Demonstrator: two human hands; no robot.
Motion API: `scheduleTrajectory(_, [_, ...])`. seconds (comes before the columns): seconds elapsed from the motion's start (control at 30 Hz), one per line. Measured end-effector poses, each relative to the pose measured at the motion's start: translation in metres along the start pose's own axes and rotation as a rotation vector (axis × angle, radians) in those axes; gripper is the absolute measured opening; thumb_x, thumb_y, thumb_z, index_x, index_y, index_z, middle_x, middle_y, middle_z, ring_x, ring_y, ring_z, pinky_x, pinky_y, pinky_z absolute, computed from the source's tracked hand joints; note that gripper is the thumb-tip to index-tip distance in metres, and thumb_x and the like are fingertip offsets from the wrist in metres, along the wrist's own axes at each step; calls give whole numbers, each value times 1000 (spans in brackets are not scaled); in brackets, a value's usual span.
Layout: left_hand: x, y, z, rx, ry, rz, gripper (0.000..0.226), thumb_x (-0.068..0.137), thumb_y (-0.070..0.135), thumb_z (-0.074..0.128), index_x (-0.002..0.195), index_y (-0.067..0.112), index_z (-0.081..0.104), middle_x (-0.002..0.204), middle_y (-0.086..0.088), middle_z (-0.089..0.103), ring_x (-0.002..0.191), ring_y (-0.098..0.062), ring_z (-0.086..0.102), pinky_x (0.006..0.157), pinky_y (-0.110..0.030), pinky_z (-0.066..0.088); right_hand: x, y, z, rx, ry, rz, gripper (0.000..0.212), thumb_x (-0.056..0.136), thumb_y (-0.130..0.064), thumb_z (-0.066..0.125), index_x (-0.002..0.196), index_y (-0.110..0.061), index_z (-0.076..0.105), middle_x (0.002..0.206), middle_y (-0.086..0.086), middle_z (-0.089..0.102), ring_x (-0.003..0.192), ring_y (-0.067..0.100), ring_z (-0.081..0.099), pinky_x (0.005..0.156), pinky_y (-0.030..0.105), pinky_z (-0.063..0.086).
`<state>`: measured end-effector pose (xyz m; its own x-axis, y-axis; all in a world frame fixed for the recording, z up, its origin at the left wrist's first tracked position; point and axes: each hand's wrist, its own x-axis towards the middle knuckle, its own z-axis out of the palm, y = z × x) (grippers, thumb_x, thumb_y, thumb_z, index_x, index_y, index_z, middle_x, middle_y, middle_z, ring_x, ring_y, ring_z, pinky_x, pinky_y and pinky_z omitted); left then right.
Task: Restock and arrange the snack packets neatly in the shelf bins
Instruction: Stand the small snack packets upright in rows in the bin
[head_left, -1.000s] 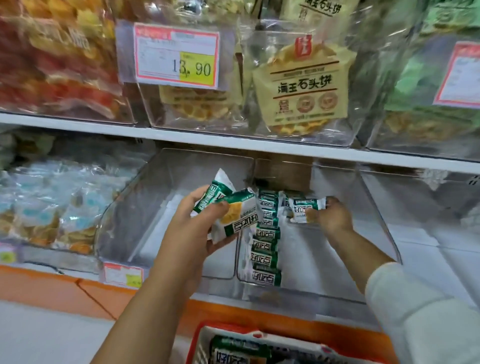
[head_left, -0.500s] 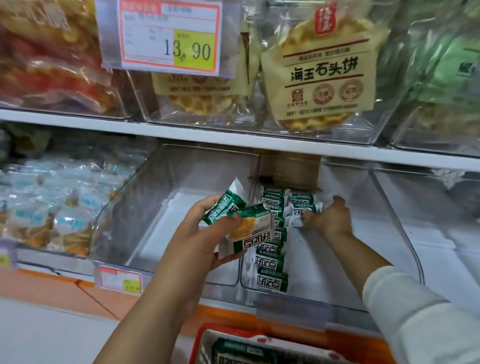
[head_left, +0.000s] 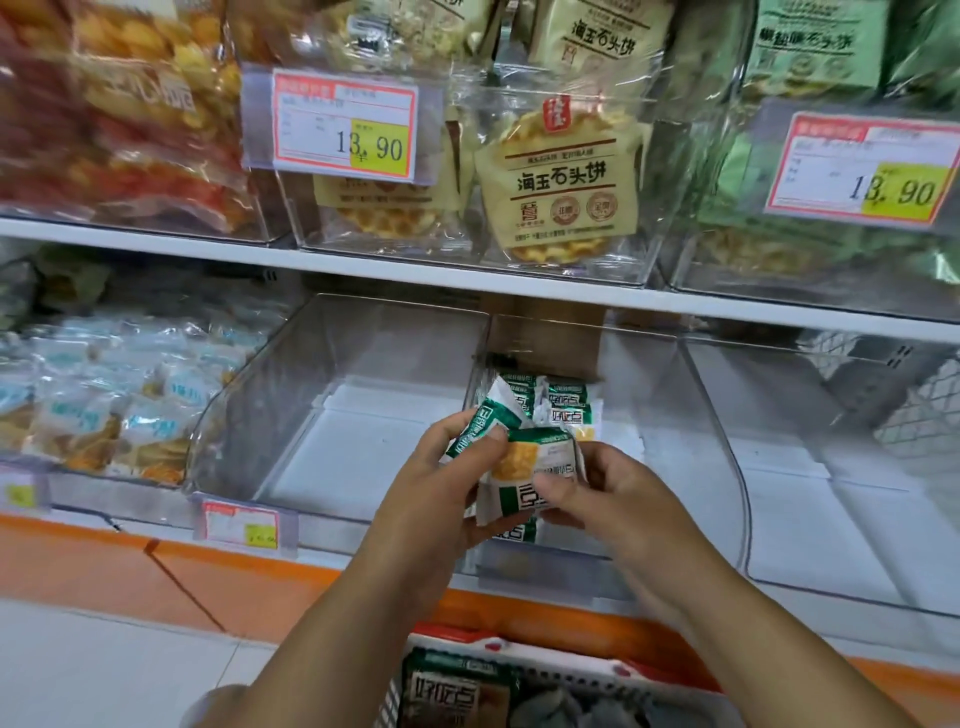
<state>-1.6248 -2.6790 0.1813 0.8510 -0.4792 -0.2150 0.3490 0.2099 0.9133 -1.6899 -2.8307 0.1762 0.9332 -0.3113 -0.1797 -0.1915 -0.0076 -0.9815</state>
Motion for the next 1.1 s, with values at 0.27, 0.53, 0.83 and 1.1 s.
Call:
scheduleTrajectory(0.27, [6, 10, -6, 254, -45, 147, 36, 82, 18, 76, 113, 28, 60, 95, -3, 76, 84, -20, 75, 71, -30, 61, -1, -10, -4, -33, -8, 2, 31, 77, -23, 76, 106, -19, 64, 99, 1, 74, 93, 22, 71, 86, 43, 58])
scheduleTrajectory(0.53, [13, 0, -6, 206, 56, 191, 31, 85, 13, 75, 111, 26, 62, 92, 0, 76, 83, -18, 74, 68, -29, 61, 0, 2, 7, 362, -87, 97, 37, 79, -20, 69, 114, -16, 61, 113, 14, 70, 103, 37, 67, 90, 58, 52])
scheduleTrajectory(0.83, [29, 9, -32, 255, 157, 176, 28, 96, 17, 61, 121, 29, 54, 105, -1, 70, 89, -21, 73, 76, -37, 62, 136, 30, -81, -906, 308, 10, 40, 74, -14, 80, 107, -22, 59, 107, 8, 64, 89, 26, 61, 72, 31, 47])
scheduleTrajectory(1.1, [33, 7, -42, 257, 155, 161, 18, 95, 15, 62, 104, 30, 58, 92, 4, 71, 81, -16, 73, 68, -29, 61, 166, 69, -59, -781, 299, 122, 64, 73, -20, 82, 128, -18, 49, 122, 16, 52, 102, 34, 61, 90, 36, 50])
